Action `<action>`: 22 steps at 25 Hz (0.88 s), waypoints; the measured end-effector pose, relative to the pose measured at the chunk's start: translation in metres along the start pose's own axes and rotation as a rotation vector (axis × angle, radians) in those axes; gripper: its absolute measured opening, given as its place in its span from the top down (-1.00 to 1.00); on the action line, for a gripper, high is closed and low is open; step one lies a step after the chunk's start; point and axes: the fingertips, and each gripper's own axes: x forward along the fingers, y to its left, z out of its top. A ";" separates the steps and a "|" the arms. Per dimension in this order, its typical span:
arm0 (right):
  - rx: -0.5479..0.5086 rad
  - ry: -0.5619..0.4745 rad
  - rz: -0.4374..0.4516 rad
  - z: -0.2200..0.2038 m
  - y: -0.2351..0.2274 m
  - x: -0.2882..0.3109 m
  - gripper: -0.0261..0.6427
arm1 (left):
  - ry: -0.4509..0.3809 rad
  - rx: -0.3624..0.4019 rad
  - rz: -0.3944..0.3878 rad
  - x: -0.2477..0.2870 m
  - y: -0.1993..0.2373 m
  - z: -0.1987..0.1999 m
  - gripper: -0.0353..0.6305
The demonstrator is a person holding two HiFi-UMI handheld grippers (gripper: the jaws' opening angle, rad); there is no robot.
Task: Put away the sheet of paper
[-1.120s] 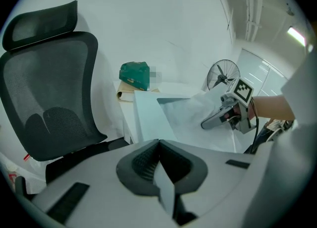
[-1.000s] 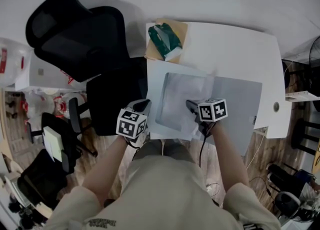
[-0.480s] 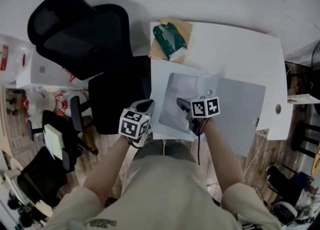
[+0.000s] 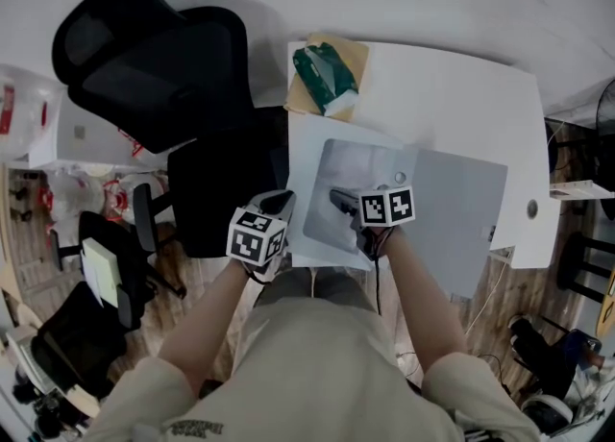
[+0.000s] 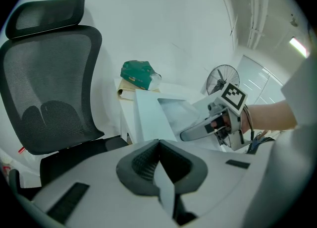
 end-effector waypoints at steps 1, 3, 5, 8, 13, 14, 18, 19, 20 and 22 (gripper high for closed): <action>-0.023 0.003 -0.014 0.001 0.001 -0.003 0.39 | 0.003 0.003 0.005 0.000 0.000 0.000 0.83; -0.091 0.021 -0.056 0.001 0.003 -0.006 0.13 | 0.010 0.010 0.013 0.001 0.000 -0.001 0.83; -0.178 0.054 -0.119 -0.001 0.005 -0.007 -0.04 | 0.014 0.013 0.015 0.001 0.000 -0.001 0.83; -0.316 0.105 -0.241 -0.006 0.003 -0.005 -0.21 | 0.023 0.018 0.025 0.001 0.001 -0.001 0.83; -0.406 0.134 -0.410 -0.009 -0.015 -0.016 -0.36 | 0.050 0.034 0.061 0.003 0.000 -0.001 0.83; -0.402 0.114 -0.416 -0.005 -0.015 -0.020 -0.36 | 0.051 0.034 0.059 0.004 -0.001 -0.001 0.83; -0.381 0.063 -0.434 0.005 -0.014 -0.036 -0.36 | 0.044 0.049 0.057 0.000 0.001 0.002 0.83; -0.378 0.052 -0.441 0.008 -0.014 -0.041 -0.36 | 0.038 0.054 0.060 -0.002 0.002 0.004 0.83; -0.373 0.039 -0.447 0.011 -0.014 -0.046 -0.36 | 0.031 0.059 0.063 -0.005 0.003 0.006 0.83; -0.366 0.007 -0.450 0.018 -0.011 -0.057 -0.36 | 0.017 0.073 0.066 -0.009 0.004 0.012 0.83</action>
